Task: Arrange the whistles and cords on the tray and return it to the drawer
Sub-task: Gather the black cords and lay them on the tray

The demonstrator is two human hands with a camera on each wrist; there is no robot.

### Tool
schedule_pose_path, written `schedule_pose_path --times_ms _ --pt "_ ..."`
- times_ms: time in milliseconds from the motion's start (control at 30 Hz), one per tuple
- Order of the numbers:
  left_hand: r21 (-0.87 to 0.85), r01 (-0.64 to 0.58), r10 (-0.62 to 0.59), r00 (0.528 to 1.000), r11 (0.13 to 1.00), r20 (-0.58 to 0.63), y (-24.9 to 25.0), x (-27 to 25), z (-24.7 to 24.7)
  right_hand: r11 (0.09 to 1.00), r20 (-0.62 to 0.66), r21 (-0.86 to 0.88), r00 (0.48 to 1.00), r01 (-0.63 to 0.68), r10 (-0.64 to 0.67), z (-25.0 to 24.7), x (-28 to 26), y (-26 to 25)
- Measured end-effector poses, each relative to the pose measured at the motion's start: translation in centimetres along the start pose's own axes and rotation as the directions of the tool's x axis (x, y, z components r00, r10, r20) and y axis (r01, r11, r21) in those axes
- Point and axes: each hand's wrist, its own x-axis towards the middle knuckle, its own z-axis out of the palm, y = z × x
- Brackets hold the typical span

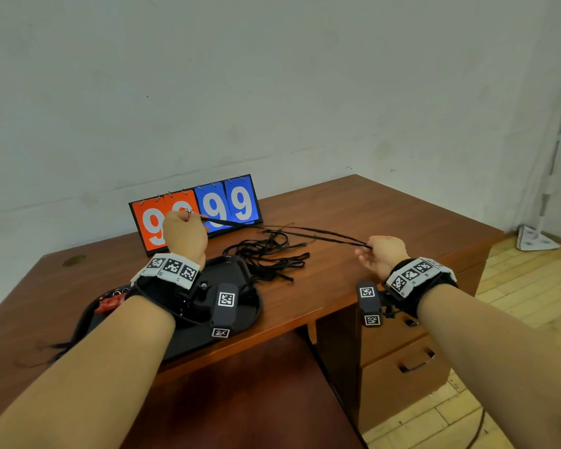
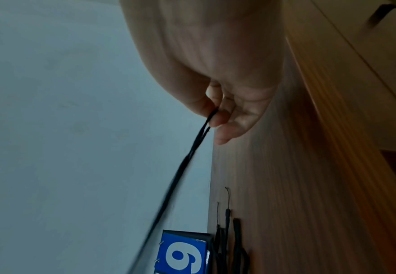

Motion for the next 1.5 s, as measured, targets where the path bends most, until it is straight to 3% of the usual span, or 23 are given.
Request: schedule_pose_path --times_ms 133,233,333,433,533,667,800,933,1067,1200,1333,1500 --pt "-0.011 0.007 -0.007 1.0 1.0 0.004 0.2 0.0 -0.3 0.998 -0.055 -0.043 0.997 0.053 -0.055 0.0 0.2 0.5" --pt "-0.015 0.014 -0.014 0.999 1.0 0.038 0.6 -0.4 -0.7 0.961 -0.066 -0.244 0.987 0.129 -0.149 -0.1 0.3 0.9" --pt "-0.001 0.008 -0.008 0.991 1.0 0.134 1.1 -0.9 -0.8 0.843 0.04 -0.476 0.963 0.252 -0.265 0.4 -0.3 1.2" --pt "0.049 -0.04 0.028 0.974 0.998 0.226 1.8 -1.6 -0.7 0.744 0.22 -0.553 0.927 0.375 -0.304 2.2 -2.1 0.8" --pt "0.083 -0.065 0.034 0.944 0.994 0.328 2.7 -2.6 -0.7 0.668 0.424 -0.532 0.847 0.52 -0.321 4.6 -4.5 0.0" --pt "0.105 -0.125 0.066 0.893 0.987 0.445 4.0 -3.6 -1.2 0.577 0.653 -0.44 0.686 0.688 -0.321 8.3 -8.7 -1.2" --pt "0.137 -0.132 0.044 0.858 0.982 0.511 5.0 -4.5 -2.3 0.578 0.756 -0.328 0.574 0.748 -0.315 12.0 -12.2 -1.2" --pt "0.13 -0.118 0.028 0.837 0.985 0.547 5.3 -5.1 -3.9 0.587 0.808 -0.258 0.505 0.768 -0.305 14.2 -14.9 -0.8" --pt "0.156 -0.105 0.004 0.84 0.982 0.543 5.2 -5.0 -5.8 0.573 0.787 -0.276 0.524 0.771 -0.326 15.3 -16.3 -0.2" --pt "0.161 -0.053 -0.052 0.81 0.985 0.584 5.2 -4.8 -7.9 0.592 0.784 -0.32 0.558 0.739 -0.273 16.2 -17.8 0.1" --pt "0.189 -0.073 -0.064 0.775 0.979 0.629 5.0 -4.4 -10.4 0.473 0.808 -0.372 0.529 0.799 -0.258 17.9 -19.4 0.3" --pt "0.18 -0.12 0.0 0.83 0.976 0.558 4.4 -2.9 -14.5 0.407 0.835 -0.37 0.491 0.835 -0.249 20.2 -21.5 0.9"
